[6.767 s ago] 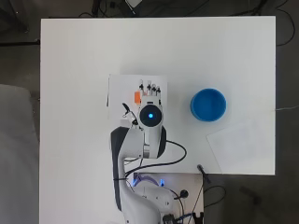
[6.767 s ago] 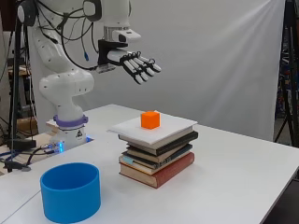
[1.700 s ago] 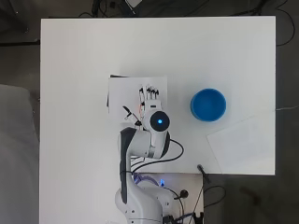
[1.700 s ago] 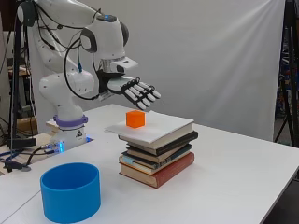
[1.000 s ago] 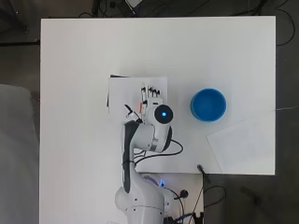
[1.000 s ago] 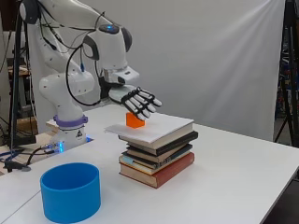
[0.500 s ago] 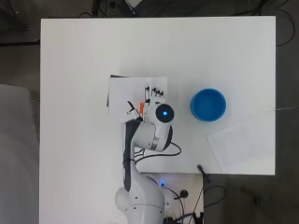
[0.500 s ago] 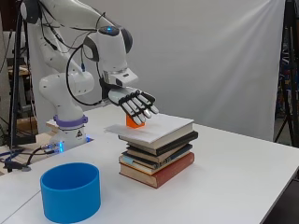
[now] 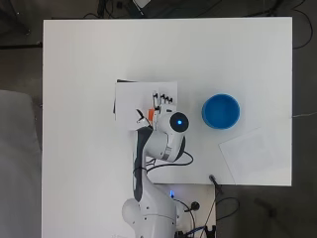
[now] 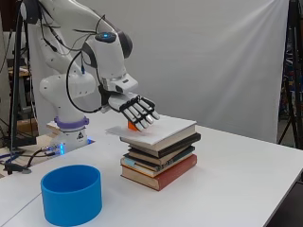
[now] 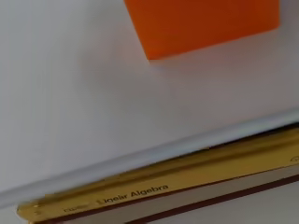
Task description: Teleoperate dual arm-hand system to pick and place objects
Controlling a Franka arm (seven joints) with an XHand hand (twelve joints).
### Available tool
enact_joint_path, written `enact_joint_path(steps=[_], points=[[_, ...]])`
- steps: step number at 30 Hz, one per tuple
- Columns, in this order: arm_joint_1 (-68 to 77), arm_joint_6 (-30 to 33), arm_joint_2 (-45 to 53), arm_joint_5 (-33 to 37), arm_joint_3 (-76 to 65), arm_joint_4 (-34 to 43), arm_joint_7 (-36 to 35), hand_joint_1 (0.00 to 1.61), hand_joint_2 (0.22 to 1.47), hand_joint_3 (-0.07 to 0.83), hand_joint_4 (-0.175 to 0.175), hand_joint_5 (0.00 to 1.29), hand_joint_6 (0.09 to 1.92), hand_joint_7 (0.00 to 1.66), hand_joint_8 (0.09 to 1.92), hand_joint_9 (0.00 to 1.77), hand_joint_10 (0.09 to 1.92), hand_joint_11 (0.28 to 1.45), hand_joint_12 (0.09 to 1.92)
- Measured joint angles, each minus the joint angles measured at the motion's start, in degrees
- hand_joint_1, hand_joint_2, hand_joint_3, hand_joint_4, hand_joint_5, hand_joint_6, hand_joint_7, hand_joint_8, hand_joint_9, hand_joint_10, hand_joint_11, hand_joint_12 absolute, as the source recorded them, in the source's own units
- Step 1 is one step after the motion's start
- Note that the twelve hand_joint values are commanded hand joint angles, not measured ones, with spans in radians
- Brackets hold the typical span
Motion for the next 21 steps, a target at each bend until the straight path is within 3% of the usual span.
enact_joint_path(steps=[4, 6, 7, 8, 9, 10, 11, 12, 15, 21], points=[[-0.04, 1.92, 0.33, 0.24, 0.07, -1.27, -0.99, 0.28, 0.99, 0.004, 0.099, 0.41, 0.09, 0.41, 0.09, 0.54, 0.09, 0.61, 0.09], [-0.05, 3.23, 0.2, 0.44, 0.14, -1.97, -1.48, 0.43, 1.05, 0.014, 0.132, 0.54, 0.09, 0.5, 0.09, 0.6, 0.09, 0.63, 0.09], [-0.05, 3.94, 0.09, 0.58, 0.14, -2.3, -1.72, 0.6, 1.14, -0.003, 0.152, 0.61, 0.56, 0.6, 0.09, 0.69, 0.09, 0.67, 0.09], [-0.05, 4.62, -0.04, 0.76, 0.11, -2.58, -1.93, 0.83, 1.2, -0.052, 0.116, 0.68, 0.91, 0.7, 0.51, 0.83, 0.45, 0.72, 0.42], [-0.04, 5.27, -0.16, 0.96, 0.06, -2.79, -2.14, 0.92, 1.22, -0.05, 0.114, 0.74, 1.09, 0.76, 0.98, 0.95, 0.98, 0.76, 0.92], [-0.03, 5.84, -0.26, 1.19, -0.01, -2.91, -2.38, 0.96, 1.2, -0.036, 0.127, 0.79, 1.15, 0.85, 1.36, 1.09, 1.4, 0.84, 1.31], [0.0, 6.32, -0.32, 1.46, -0.12, -2.97, -2.66, 0.98, 1.19, -0.023, 0.145, 0.84, 1.16, 0.94, 1.62, 1.23, 1.66, 0.92, 1.56], [0.02, 6.68, -0.35, 1.77, -0.28, -2.98, -3.01, 0.98, 1.18, -0.014, 0.159, 0.86, 1.14, 1.01, 1.78, 1.32, 1.79, 0.99, 1.69], [0.04, 7.05, -0.31, 2.93, -0.99, -3.0, -4.74, 0.99, 1.16, -0.004, 0.174, 0.89, 1.11, 1.1, 1.92, 1.43, 1.91, 1.06, 1.81], [0.02, 6.93, -1.26, 4.21, -1.81, -3.66, -10.42, 0.99, 1.15, -0.001, 0.175, 0.9, 1.1, 1.12, 1.92, 1.44, 1.92, 1.06, 1.82]])
